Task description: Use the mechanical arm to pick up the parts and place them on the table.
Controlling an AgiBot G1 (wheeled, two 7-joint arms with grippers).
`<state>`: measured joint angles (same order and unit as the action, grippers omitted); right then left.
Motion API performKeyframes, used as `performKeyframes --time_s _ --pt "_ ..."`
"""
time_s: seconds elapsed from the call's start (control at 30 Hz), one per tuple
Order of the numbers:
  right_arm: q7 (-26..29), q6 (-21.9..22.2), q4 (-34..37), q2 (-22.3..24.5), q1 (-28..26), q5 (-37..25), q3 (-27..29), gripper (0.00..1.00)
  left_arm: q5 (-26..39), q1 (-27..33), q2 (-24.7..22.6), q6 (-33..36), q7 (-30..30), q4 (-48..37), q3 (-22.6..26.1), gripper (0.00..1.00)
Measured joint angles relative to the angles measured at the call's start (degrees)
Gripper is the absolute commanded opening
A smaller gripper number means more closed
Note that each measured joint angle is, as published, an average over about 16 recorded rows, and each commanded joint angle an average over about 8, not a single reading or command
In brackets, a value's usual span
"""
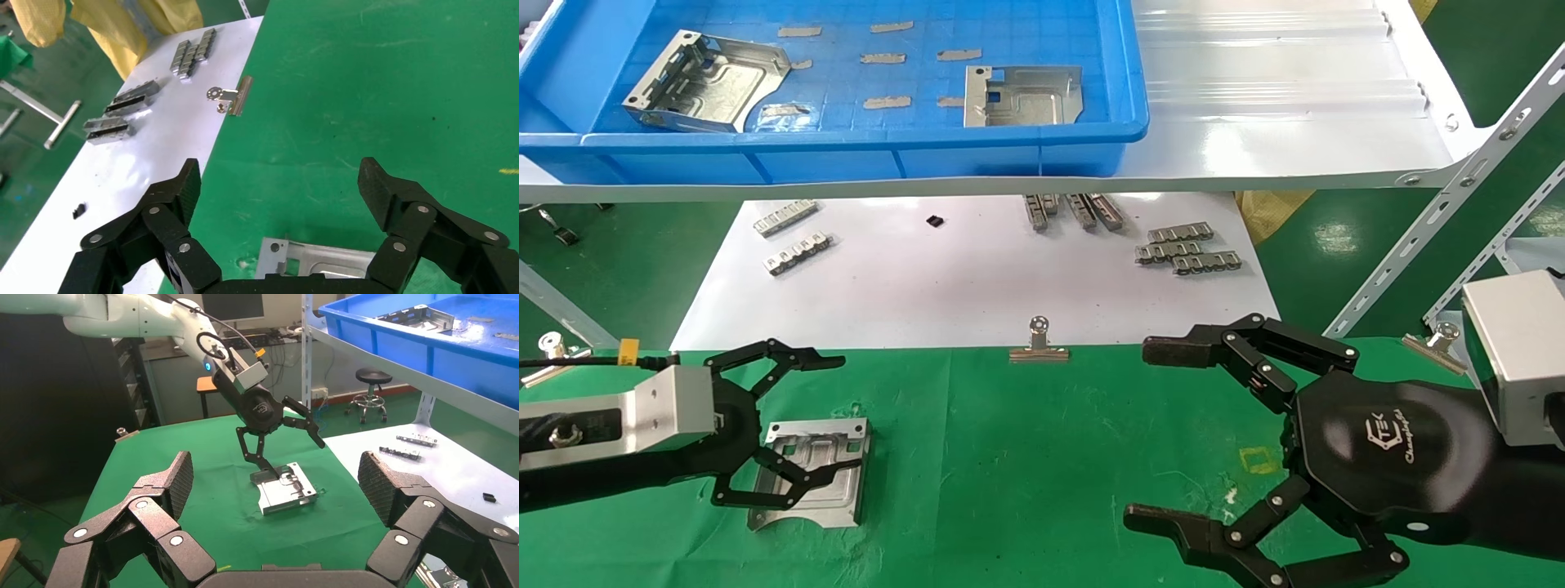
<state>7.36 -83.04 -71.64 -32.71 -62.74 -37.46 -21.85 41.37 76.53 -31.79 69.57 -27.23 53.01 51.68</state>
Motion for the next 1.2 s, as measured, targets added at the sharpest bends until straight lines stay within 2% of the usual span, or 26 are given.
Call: performKeyframes --time_s 0.3,1.2 --pt "0.0 0.0 0.0 0.0 0.0 0.0 0.0 1.0 0.75 -1.21 -0.13 0.79 2.61 2.24 -2.8 1.0" --pt "0.0 0.0 0.01 0.0 0.0 0.0 -0.01 1.0 0.58 -7.93 -1.65 8.3 19.9 11.16 -18.85 1.0"
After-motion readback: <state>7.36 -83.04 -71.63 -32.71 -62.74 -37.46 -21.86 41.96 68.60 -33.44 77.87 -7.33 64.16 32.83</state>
